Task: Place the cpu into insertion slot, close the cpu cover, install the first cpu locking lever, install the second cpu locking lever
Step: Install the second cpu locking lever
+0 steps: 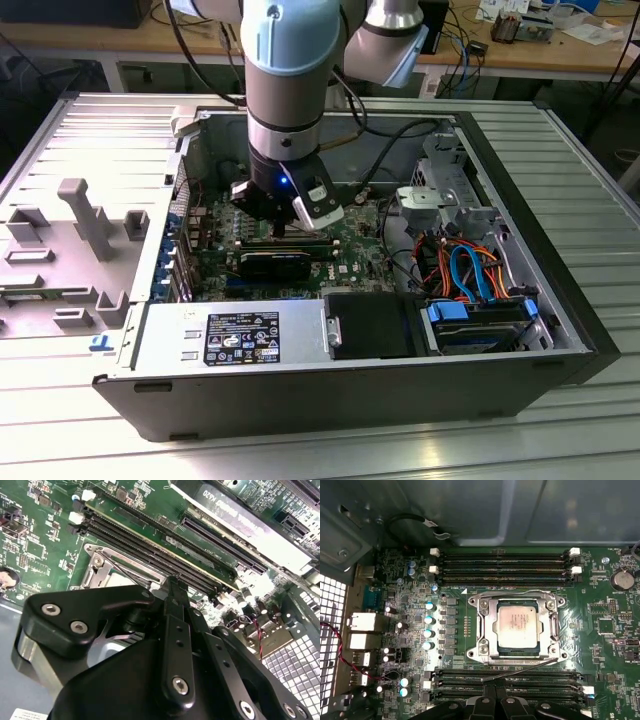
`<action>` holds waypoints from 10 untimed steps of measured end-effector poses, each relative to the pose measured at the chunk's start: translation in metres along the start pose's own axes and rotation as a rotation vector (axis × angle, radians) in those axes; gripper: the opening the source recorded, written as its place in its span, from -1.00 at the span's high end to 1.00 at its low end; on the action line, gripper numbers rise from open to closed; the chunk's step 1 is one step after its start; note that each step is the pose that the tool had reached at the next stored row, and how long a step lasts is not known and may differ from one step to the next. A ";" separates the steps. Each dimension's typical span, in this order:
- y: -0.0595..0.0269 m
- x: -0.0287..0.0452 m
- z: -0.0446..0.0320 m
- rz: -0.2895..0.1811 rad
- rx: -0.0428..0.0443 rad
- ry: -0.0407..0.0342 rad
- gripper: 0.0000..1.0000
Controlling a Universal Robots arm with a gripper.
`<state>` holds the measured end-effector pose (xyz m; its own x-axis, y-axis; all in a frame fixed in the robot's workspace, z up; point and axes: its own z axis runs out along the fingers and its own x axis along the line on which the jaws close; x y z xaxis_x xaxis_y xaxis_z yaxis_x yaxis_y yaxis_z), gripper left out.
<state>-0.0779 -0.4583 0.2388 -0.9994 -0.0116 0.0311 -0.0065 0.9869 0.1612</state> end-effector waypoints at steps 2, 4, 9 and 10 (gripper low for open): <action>0.0003 0.0001 -0.0025 0.000 -0.0019 -0.0001 0.79; 0.0013 0.0001 -0.0081 0.000 -0.0024 0.0000 0.79; 0.0015 -0.0039 -0.0110 0.000 -0.0024 0.0000 0.79; 0.0015 -0.0052 -0.0111 0.000 -0.0025 0.0000 0.79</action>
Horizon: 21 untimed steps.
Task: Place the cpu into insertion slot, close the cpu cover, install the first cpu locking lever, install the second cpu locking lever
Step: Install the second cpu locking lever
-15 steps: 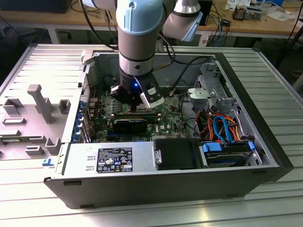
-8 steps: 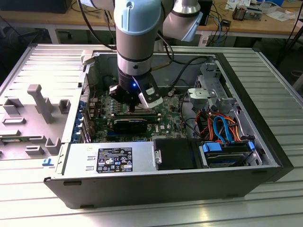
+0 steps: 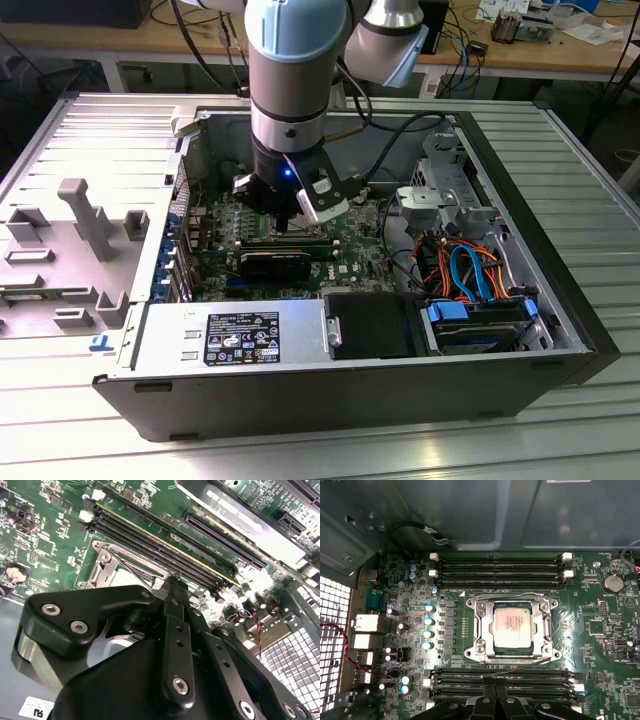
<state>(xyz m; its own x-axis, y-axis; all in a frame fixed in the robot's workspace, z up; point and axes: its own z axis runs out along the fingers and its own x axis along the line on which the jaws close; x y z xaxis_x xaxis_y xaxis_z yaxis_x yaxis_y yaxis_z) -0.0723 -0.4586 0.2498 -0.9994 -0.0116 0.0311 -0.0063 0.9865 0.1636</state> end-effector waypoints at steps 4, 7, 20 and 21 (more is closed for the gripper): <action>0.0001 -0.0016 -0.0001 -0.001 -0.0142 -0.0001 0.79; 0.0000 -0.0011 0.0000 -0.001 -0.0478 -0.0004 0.79; -0.0065 0.0081 0.0148 -0.003 -0.0482 0.0011 0.79; -0.0069 0.0087 0.0169 -0.003 -0.0483 0.0016 0.79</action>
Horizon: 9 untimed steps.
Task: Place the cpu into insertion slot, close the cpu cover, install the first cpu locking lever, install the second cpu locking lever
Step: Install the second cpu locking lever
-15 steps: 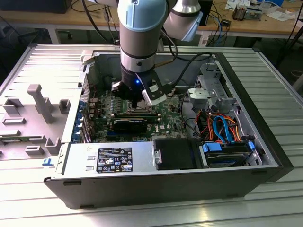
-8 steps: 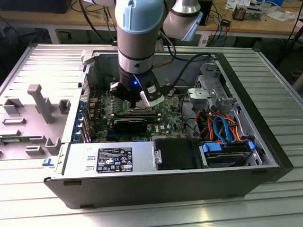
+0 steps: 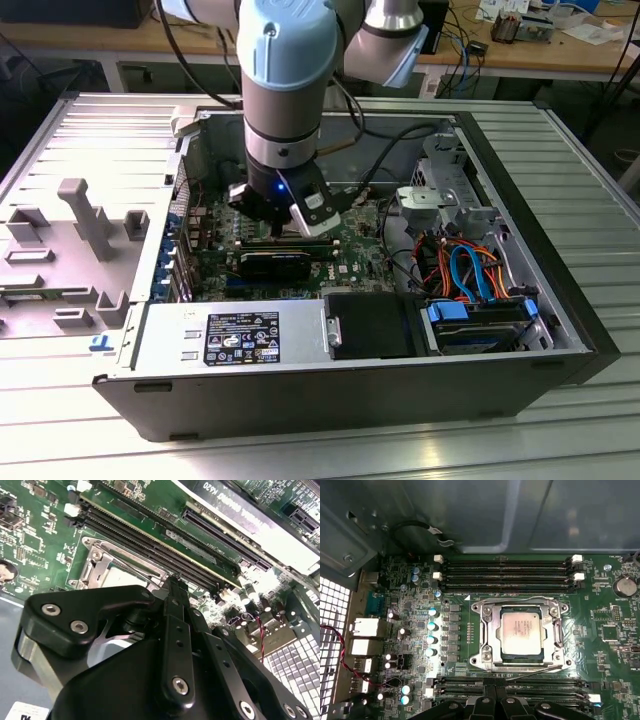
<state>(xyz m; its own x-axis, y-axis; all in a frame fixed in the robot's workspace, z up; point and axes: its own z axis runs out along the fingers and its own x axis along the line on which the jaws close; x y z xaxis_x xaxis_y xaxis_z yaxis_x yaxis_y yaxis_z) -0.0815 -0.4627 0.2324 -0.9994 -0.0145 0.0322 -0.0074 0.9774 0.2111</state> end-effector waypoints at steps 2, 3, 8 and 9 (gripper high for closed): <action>-0.0004 0.0012 0.0017 0.000 -0.0008 0.0004 0.79; -0.0005 0.0014 0.0020 0.000 -0.0018 0.0004 0.79; -0.0004 0.0015 0.0021 0.000 -0.0021 0.0003 0.79; -0.0004 0.0015 0.0021 0.000 -0.0022 0.0003 0.79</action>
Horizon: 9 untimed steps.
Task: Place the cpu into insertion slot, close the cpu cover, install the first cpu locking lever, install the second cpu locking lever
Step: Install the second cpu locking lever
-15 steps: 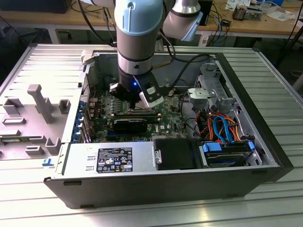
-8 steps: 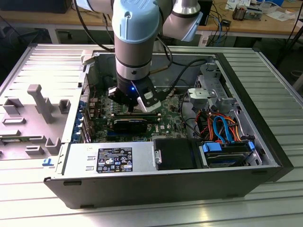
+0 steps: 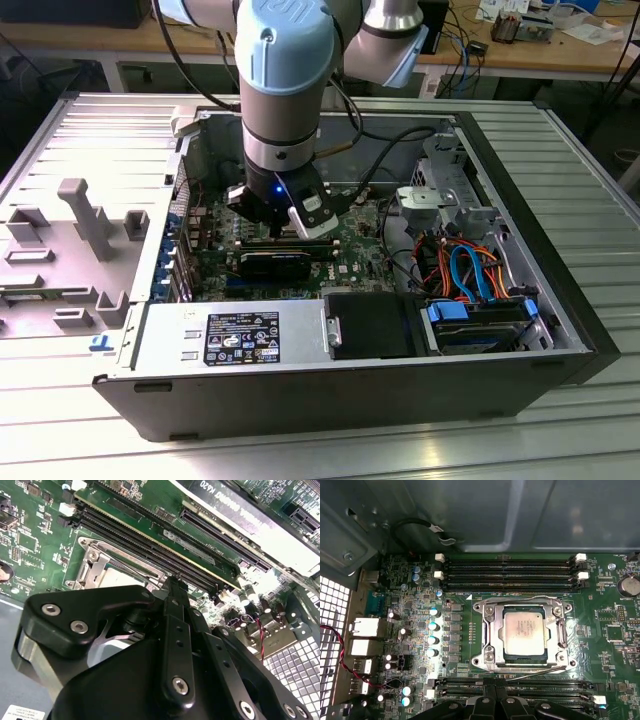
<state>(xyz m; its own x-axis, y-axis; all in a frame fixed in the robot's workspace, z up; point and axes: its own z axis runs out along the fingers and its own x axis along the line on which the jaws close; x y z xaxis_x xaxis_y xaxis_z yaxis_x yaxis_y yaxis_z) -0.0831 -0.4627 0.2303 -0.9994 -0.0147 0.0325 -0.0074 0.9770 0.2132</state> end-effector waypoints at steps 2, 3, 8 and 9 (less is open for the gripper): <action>0.0000 0.0000 0.0000 0.000 0.0000 0.0000 0.79; 0.0000 0.0000 0.0000 0.000 0.0000 0.0000 0.79; 0.0000 0.0001 0.0000 0.000 0.0000 0.0000 0.79; 0.0000 0.0001 0.0000 0.000 0.0000 0.0000 0.79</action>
<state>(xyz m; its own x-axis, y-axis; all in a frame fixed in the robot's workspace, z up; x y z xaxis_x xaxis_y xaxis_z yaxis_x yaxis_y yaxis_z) -0.0831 -0.4627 0.2303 -0.9994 -0.0147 0.0325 -0.0074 0.9770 0.2132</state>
